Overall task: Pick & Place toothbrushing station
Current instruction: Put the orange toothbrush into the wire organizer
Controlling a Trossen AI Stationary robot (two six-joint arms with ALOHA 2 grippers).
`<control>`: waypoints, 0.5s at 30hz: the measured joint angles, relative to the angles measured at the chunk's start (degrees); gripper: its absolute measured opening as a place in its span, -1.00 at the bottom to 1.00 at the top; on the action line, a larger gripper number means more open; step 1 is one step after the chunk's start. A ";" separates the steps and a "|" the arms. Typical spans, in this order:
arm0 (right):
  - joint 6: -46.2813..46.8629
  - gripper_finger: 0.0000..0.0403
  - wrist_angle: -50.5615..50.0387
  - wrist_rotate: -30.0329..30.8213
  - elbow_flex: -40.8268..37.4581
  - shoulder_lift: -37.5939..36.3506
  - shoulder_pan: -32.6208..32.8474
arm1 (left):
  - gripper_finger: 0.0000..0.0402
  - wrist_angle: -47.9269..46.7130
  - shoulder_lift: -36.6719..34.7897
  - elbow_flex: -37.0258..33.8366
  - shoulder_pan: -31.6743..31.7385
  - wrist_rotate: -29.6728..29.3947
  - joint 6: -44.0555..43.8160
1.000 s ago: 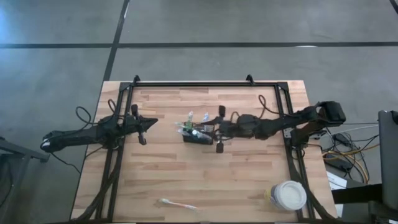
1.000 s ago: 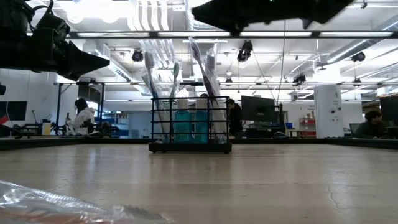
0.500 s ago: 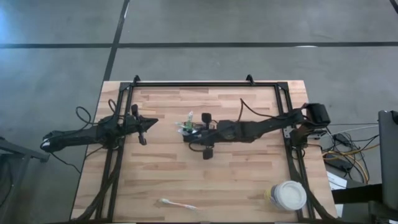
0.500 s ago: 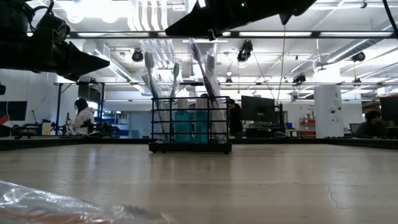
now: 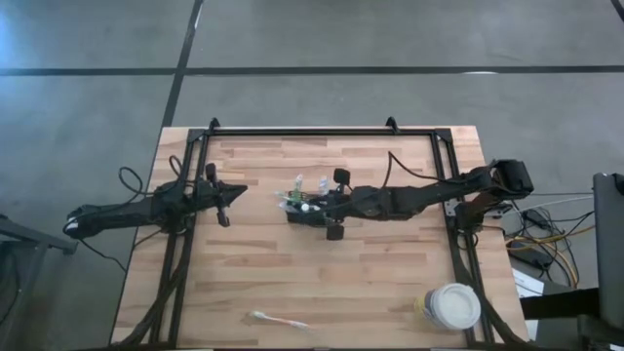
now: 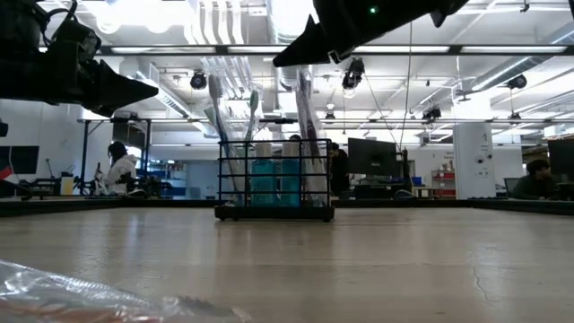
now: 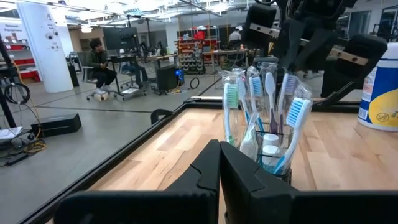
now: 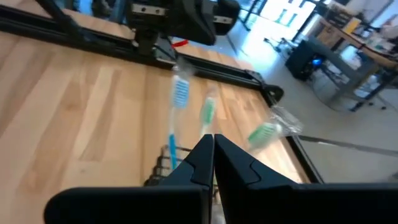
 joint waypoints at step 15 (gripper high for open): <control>-2.56 -0.96 0.58 -3.74 -3.32 -15.91 2.12 | -0.95 -0.21 -0.02 0.00 0.01 0.13 0.35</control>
